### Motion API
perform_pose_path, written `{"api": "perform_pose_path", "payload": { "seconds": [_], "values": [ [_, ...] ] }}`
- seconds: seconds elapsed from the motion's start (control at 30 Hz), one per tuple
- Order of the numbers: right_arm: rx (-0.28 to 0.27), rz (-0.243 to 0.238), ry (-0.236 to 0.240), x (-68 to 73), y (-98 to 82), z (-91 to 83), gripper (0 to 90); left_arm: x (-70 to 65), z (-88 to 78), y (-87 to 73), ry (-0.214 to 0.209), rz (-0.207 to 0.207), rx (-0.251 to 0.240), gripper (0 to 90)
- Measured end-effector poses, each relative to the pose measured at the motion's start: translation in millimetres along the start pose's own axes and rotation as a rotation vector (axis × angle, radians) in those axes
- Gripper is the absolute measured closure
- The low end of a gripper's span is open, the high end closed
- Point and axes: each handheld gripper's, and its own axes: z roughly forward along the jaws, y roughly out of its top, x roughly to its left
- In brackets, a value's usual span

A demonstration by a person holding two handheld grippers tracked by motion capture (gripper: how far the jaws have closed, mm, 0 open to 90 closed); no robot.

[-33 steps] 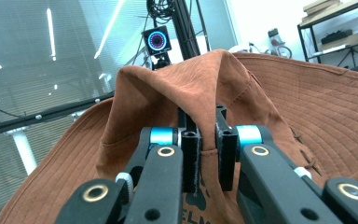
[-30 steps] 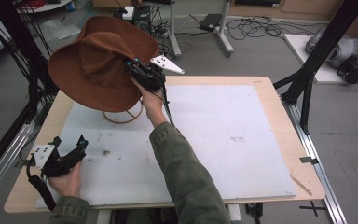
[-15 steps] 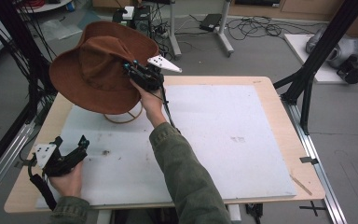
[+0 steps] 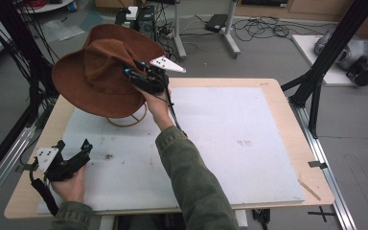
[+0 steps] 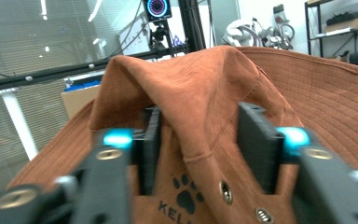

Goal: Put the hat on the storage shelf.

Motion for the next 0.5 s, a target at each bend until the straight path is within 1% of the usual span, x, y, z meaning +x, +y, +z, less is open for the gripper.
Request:
{"api": "perform_pose_path", "payload": {
  "seconds": [0.03, 0.07, 0.1, 0.13, 0.17, 0.2, 0.23, 0.3, 0.33, 0.43, 0.5],
  "values": [
    [0.011, -0.001, 0.002, -1.3, -0.4, -0.1, 42.9, 0.1, 0.0, 0.0, 0.000, 0.000, 0.000, 13.3],
    [0.011, -0.001, 0.002, -1.3, -0.4, -0.1, 42.9, 0.3, 0.0, 0.0, 0.001, 0.001, 0.000, 13.3],
    [0.025, -0.036, -0.014, -0.7, -0.5, 0.1, 37.6, 0.3, -0.2, 0.0, 0.002, -0.001, -0.001, 13.3],
    [0.025, -0.036, -0.014, -0.7, -0.5, 0.1, 37.6, 0.4, -0.3, 0.0, 0.003, -0.002, -0.001, 13.3],
    [0.029, -0.071, -0.040, 1.6, 0.2, -0.5, 31.7, 0.6, 0.0, 0.0, 0.003, 0.000, -0.001, 13.3],
    [0.029, -0.071, -0.040, 1.6, 0.2, -0.5, 31.7, 0.5, 0.3, -0.1, 0.003, -0.002, -0.001, 13.3],
    [0.026, -0.087, -0.042, 3.8, 1.0, -0.2, 31.6, 0.4, 0.8, -0.3, 0.003, -0.004, 0.000, 13.3],
    [0.028, -0.086, -0.040, 4.1, 1.1, -0.3, 31.3, 0.0, 1.2, -0.3, 0.001, -0.003, 0.001, 13.3],
    [0.028, -0.097, -0.042, 4.4, 1.8, -0.9, 27.3, -0.1, 1.2, -0.3, -0.001, 0.001, 0.001, 13.3],
    [0.024, -0.102, -0.039, 4.5, 3.9, -2.6, 26.1, 0.0, 1.2, -0.3, 0.000, -0.001, -0.002, 13.3],
    [0.019, -0.110, -0.045, 4.0, 8.5, -6.5, 24.3, 0.9, 0.9, -0.2, 0.002, -0.002, -0.001, 13.3]
  ]
}}
